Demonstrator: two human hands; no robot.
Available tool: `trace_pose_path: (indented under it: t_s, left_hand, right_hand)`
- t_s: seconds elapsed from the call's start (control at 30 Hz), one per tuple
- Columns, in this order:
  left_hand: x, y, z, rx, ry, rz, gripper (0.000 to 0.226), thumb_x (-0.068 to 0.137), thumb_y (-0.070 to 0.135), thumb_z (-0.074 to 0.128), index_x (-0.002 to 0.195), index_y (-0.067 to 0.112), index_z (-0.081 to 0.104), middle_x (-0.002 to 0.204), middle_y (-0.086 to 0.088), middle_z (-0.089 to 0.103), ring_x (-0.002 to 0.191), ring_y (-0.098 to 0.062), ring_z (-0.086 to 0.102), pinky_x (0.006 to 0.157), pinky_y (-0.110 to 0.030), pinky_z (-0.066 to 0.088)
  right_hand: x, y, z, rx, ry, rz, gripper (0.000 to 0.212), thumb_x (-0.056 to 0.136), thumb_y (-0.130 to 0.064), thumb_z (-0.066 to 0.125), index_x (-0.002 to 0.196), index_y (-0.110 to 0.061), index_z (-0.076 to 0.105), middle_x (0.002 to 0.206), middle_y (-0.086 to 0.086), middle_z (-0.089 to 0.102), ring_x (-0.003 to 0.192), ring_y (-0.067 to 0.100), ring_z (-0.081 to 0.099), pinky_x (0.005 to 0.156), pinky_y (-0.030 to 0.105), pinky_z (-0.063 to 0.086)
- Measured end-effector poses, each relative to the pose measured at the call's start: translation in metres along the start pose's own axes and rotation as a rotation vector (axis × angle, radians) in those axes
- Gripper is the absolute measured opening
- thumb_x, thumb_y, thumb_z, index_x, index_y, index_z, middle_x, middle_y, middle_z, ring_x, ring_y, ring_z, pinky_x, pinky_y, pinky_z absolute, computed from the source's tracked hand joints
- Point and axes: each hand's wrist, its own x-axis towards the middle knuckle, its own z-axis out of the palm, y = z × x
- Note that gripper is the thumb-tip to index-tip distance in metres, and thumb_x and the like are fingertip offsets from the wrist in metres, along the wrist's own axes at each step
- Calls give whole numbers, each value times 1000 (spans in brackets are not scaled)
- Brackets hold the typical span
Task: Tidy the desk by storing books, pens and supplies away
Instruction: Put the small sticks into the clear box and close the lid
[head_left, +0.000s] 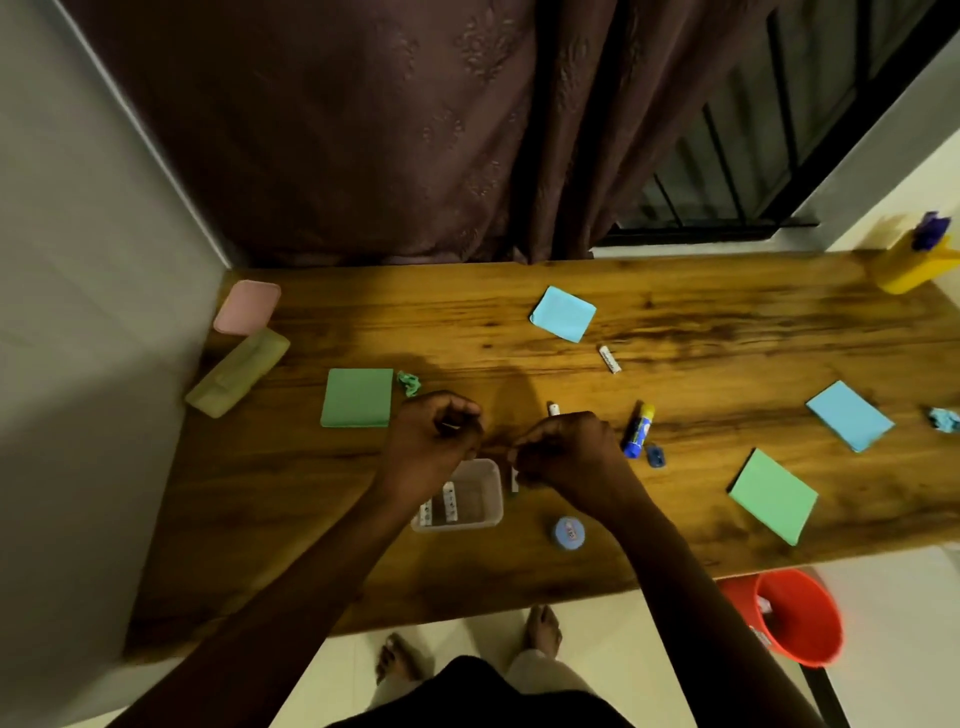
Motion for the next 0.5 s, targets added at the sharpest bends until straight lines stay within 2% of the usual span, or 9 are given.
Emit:
trace_pose_path:
  t_s: [0.1, 0.2, 0.3, 0.37, 0.43, 0.5]
  left_hand:
    - [6, 9, 24, 33, 15, 3, 10, 87, 9, 77, 94, 15, 76, 86, -2, 76, 79, -19, 75, 72, -41, 65]
    - [13, 15, 46, 40, 4, -30, 16, 86, 5, 75, 89, 21, 75, 82, 1, 76, 73, -19, 76, 72, -47, 64]
    - [27, 12, 70, 86, 0, -48, 10, 81, 15, 78, 87, 24, 75, 83, 1, 77, 76, -21, 76, 76, -51, 63]
    - [39, 9, 84, 144, 10, -43, 14, 74, 27, 77, 88, 24, 76, 84, 3, 77, 80, -19, 75, 79, -49, 63]
    - [51, 6, 100, 287, 24, -42, 21, 74, 30, 79, 93, 23, 76, 88, 6, 76, 84, -12, 73, 82, -39, 62]
    - [61, 2, 112, 414, 22, -77, 27, 77, 29, 83, 101, 19, 74, 91, 5, 76, 85, -8, 71, 78, -29, 59]
  right_hand:
    - [11, 18, -25, -34, 23, -23, 9, 82, -11, 82, 84, -20, 83, 77, -7, 78, 71, 9, 75, 73, 35, 64]
    - [25, 38, -47, -20, 2, -26, 4, 80, -19, 84, 82, -22, 82, 77, -7, 78, 73, 8, 74, 76, 38, 62]
    - [40, 59, -70, -88, 30, -54, 9, 77, -18, 84, 85, -21, 82, 85, -12, 78, 80, -2, 72, 75, 18, 56]
    - [51, 69, -84, -132, 50, -86, 12, 76, -16, 84, 87, -20, 81, 86, -11, 78, 82, -3, 71, 74, 14, 53]
    - [66, 84, -95, -158, 41, -73, 14, 76, -20, 84, 89, -20, 80, 88, -11, 77, 84, -1, 71, 78, 18, 55]
    - [84, 101, -101, -182, 64, -56, 18, 77, -21, 83, 94, -20, 78, 90, -8, 77, 89, 7, 73, 86, 31, 58]
